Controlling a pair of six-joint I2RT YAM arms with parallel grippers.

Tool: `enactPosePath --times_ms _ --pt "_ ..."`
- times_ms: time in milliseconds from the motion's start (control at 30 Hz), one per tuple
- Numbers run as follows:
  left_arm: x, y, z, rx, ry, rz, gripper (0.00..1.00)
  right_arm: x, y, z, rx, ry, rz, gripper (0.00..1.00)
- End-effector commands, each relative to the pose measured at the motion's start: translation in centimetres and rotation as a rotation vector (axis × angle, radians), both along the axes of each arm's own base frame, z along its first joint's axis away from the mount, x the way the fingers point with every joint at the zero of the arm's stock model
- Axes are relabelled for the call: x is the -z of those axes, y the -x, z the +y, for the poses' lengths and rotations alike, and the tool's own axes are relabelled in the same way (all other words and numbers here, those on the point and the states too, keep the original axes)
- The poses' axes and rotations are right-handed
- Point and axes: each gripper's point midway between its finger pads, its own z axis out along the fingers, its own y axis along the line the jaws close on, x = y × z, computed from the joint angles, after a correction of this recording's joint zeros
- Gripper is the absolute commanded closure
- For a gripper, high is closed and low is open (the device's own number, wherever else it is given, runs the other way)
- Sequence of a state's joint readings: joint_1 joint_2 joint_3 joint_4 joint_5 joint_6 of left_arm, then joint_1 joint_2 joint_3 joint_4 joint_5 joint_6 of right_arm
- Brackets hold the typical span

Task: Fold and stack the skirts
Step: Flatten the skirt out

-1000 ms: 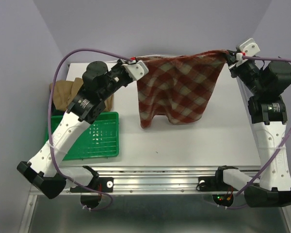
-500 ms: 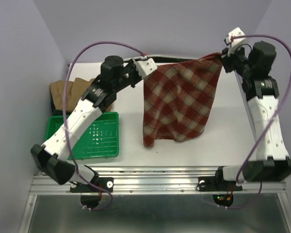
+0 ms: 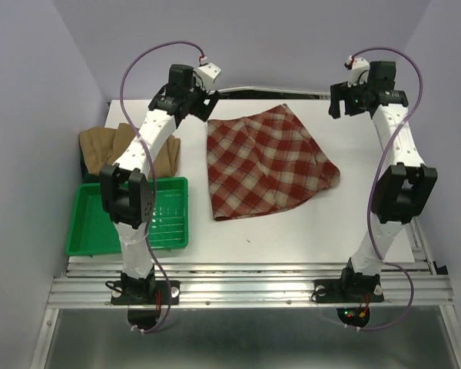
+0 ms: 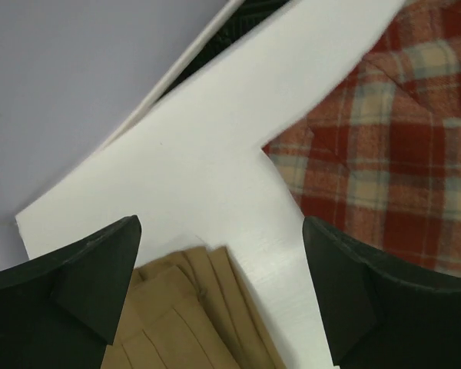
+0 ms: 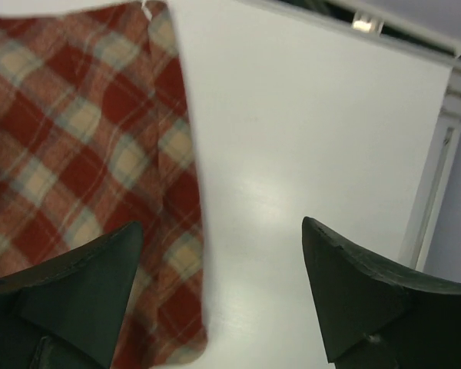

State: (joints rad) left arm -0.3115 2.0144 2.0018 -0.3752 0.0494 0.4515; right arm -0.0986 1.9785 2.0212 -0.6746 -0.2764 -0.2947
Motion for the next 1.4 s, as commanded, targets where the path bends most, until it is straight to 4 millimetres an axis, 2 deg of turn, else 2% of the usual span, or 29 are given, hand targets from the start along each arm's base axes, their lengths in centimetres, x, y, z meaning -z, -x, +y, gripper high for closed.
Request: enactPosePath --times_ms 0,133,233,267,300,367,433,467,500,533,567,633,667,700,733,833,867,933,967,1000,1033,1067,1100,1133,1167,1200,1267,1333,1367 --pt "-4.2 6.2 -3.3 0.166 0.126 -0.024 0.02 1.3 3.5 1.2 -0.043 -0.034 0.066 0.14" --pt "2.4 10.0 -4.4 0.197 0.181 0.207 0.06 8.7 5.8 2.8 -0.088 -0.119 0.262 0.23" --pt "5.0 11.7 -4.7 0.195 0.212 0.282 0.08 11.6 6.0 2.8 -0.085 -0.127 0.319 0.25" --pt "6.8 12.5 -4.7 0.188 0.212 0.326 0.08 12.4 6.0 2.7 -0.083 -0.122 0.336 0.27" --pt "7.6 12.9 -4.8 0.181 0.22 0.35 0.1 14.2 6.2 2.5 -0.087 -0.114 0.372 0.29" --pt "9.8 13.8 -5.0 0.174 0.215 0.415 0.13 15.8 6.5 2.4 -0.093 -0.105 0.406 0.32" --pt "11.0 14.6 -5.3 0.173 0.215 0.456 0.14 18.5 7.6 1.8 -0.083 -0.072 0.469 0.37" --pt "11.8 15.0 -5.4 0.167 0.211 0.483 0.16 20.2 8.6 1.3 -0.083 -0.036 0.51 0.42" --pt "12.3 15.2 -5.4 0.167 0.207 0.496 0.17 20.3 8.6 1.0 -0.087 -0.016 0.508 0.46" --pt "12.7 15.5 -5.5 0.167 0.207 0.507 0.17 21.7 9.9 0.8 -0.089 -0.001 0.545 0.5" --pt "13.2 15.9 -5.8 0.172 0.202 0.523 0.18 22.3 10.6 0.6 -0.093 0.018 0.56 0.63" --pt "14.2 16.4 -6.0 0.176 0.191 0.55 0.2 22.8 12.0 -0.2 -0.116 0.084 0.57 0.8" --pt "15.2 16.7 -6.1 0.177 0.177 0.579 0.23 24.0 14.0 -0.5 -0.142 0.118 0.61 0.95" --pt "15.7 16.8 -6.1 0.174 0.169 0.592 0.26 23.5 14.8 -0.6 -0.158 0.137 0.605 0.99" --pt "16.1 16.8 -6.2 0.175 0.162 0.603 0.28 24.6 17.2 -0.5 -0.18 0.144 0.651 0.99" --pt "18.6 16.6 -6.2 0.158 0.129 0.654 0.37 24.6 21.0 -0.5 -0.264 0.205 0.683 0.99" --pt "18.8 15.9 -6.3 0.152 0.123 0.649 0.41 24.2 23.1 0.0 -0.296 0.221 0.691 0.99" --pt "21.3 15.4 -6.1 0.136 0.083 0.69 0.5 23.6 26.0 0.9 -0.385 0.237 0.721 0.99" --pt "21.0 14.0 -6.6 0.14 0.077 0.669 0.53 23.2 27.3 1.5 -0.435 0.239 0.727 0.99" --pt "23.5 14.0 -6.4 0.134 0.041 0.718 0.57 22.1 28.9 3.5 -0.546 0.229 0.699 0.99" --pt "24.0 13.0 -6.1 0.12 0.009 0.709 0.58 21.2 31.3 4.5 -0.614 0.202 0.742 0.99" --pt "22.8 10.5 -6.8 0.124 0.003 0.649 0.59 20.4 32.5 5.6 -0.681 0.193 0.737 0.99" --pt "25.3 10.2 -6.4 0.113 -0.04 0.694 0.6 18.7 33.4 7.3 -0.768 0.152 0.677 0.99" --pt "25.3 8.6 -6.0 0.101 -0.093 0.66 0.6 17.3 34.4 8.2 -0.8 0.111 0.674 0.99" --pt "23.2 5.9 -6.4 0.094 -0.098 0.592 0.6 16.2 34.2 8.8 -0.795 0.084 0.639 0.99" --pt "24.4 5.0 -6.2 0.081 -0.115 0.598 0.6 15.2 33.7 9.3 -0.756 0.055 0.61 0.99" --pt "21.9 2.2 -5.9 0.058 -0.089 0.52 0.57 13.1 30.6 9.2 -0.701 0.101 0.487 0.98" --pt "19.1 0.9 -5.5 0.041 -0.079 0.434 0.41 12.0 28.0 8.2 -0.63 0.14 0.436 0.92" --pt "16.6 0.5 -5.2 0.047 -0.062 0.365 0.36 11.8 27.0 7.8 -0.592 0.133 0.422 0.8"
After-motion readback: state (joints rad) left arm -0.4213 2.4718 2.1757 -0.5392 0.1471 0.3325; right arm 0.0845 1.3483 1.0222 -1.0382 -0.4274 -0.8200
